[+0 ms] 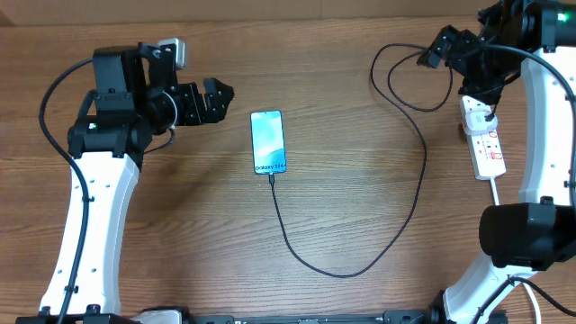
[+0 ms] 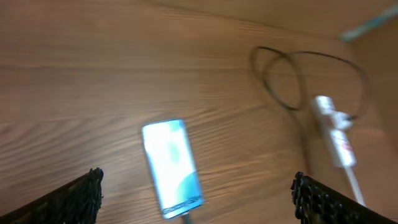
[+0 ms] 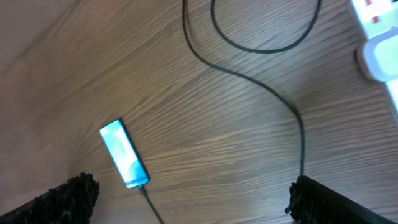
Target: Plug charger to phone and switch on socket
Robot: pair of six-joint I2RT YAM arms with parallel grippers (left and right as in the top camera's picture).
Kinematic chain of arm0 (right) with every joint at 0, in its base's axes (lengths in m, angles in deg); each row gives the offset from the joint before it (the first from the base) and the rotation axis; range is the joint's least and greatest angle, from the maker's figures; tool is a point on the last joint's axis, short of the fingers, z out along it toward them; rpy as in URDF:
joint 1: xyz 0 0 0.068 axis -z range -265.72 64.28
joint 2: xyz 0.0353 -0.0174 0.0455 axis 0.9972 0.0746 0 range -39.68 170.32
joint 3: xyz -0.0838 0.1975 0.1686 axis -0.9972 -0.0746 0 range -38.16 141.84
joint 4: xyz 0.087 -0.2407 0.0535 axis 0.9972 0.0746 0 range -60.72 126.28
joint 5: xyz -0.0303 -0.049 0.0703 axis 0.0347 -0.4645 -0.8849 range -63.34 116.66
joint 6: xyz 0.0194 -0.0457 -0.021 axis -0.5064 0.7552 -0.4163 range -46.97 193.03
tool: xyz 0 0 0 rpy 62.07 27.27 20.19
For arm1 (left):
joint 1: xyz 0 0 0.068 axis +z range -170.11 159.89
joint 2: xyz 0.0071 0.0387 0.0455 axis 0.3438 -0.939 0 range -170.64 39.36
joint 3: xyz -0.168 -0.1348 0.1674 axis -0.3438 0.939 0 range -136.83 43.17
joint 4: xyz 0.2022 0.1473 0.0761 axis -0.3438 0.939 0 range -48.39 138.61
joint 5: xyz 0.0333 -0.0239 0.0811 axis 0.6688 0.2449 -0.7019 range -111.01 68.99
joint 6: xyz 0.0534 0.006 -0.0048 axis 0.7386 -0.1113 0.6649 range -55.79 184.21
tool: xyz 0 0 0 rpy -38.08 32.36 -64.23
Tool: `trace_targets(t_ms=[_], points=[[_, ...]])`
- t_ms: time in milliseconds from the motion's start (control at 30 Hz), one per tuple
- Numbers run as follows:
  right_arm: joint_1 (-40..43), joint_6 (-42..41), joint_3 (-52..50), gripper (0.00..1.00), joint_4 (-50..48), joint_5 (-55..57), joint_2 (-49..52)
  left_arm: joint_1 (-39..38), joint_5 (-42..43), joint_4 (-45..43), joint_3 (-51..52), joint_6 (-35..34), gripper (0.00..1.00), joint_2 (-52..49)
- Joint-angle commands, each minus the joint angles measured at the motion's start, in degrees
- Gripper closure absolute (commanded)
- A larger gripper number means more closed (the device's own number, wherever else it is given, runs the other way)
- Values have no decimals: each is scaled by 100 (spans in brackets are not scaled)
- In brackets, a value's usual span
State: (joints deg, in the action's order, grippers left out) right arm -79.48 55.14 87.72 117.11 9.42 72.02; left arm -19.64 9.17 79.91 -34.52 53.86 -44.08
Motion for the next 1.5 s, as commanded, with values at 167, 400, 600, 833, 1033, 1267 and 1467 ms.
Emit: trace_targets(t_ms=[167,400,600,833,1033,1267,1467], points=[[-11,-107,83,0,-59,398,-175,-251,-1290,208,-22,-286,0,1040],[-11,-979,-232,0,90,1869,-44,-494,-3069,772,-20,-702,0,1425],[15,-1023,-509,0,-15,2444,-44,-494,-3062,1075,-20,-702,0,1294],[568,-737,-553,0,-269,2872,-44,-494,-3062,1123,-20,-702,0,1152],[1255,398,-595,0,-533,2308,-33,-494,-3062,1126,-20,-702,0,1064],[2020,1615,-595,0,-699,1604,306,-494,-3062,1123,-20,-702,0,957],[2461,1832,-595,0,-667,979,901,-494,-3064,1126,-20,-704,0,927]])
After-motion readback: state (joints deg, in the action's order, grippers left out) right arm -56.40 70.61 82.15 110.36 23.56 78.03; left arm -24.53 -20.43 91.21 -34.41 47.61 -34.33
